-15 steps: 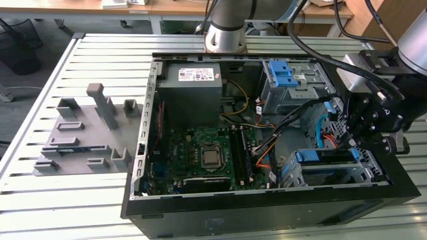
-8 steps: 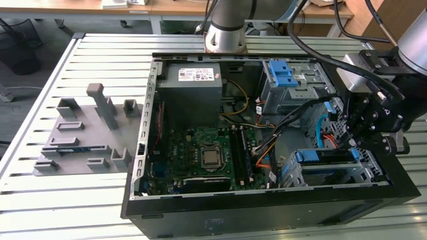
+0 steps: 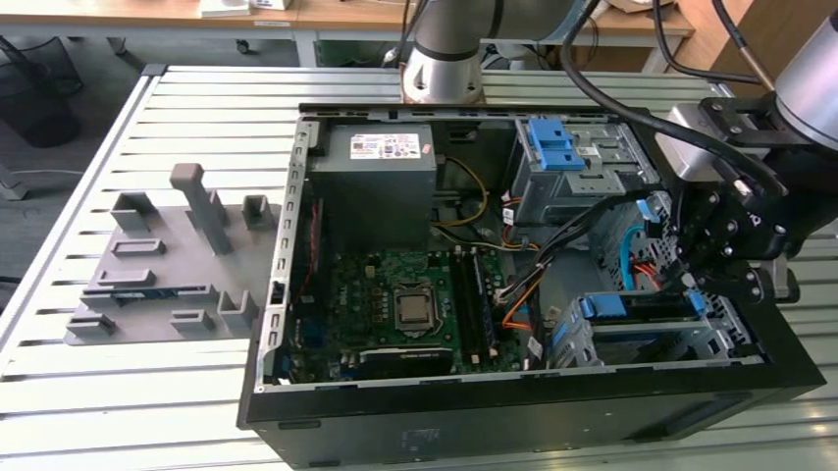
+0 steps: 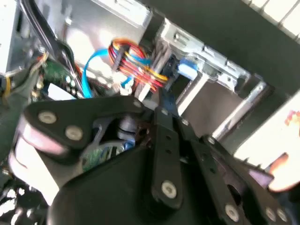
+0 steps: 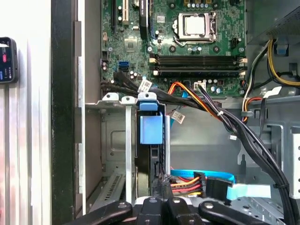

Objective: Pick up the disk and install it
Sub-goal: 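Insert the second disk wire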

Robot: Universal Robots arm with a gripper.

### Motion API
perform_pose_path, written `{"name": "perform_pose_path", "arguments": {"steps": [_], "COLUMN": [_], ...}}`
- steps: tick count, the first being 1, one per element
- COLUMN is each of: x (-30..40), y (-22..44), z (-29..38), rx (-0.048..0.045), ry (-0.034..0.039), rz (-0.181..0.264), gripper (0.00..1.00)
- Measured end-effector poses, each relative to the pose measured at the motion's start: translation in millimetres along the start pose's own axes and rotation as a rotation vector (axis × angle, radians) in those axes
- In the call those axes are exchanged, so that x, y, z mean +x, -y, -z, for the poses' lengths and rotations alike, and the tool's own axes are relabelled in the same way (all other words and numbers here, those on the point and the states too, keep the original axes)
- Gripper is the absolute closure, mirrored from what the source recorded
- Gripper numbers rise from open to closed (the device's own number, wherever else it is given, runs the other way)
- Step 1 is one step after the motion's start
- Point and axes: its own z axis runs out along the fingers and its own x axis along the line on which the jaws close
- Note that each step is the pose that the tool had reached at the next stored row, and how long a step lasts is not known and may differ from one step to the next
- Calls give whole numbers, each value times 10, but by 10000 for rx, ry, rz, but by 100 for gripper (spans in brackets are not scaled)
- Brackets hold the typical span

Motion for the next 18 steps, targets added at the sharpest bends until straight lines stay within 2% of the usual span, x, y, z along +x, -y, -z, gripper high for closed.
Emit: {"name": "perform_pose_path", "arguments": {"steps": [12, 14, 18], "x": [3, 3, 1], "y": [-109, -112, -115], "z": [1, 23, 117], "rx": [1, 1, 1], "ry": [0, 1, 2], "rz": [0, 2, 0], "gripper": [89, 89, 89]}}
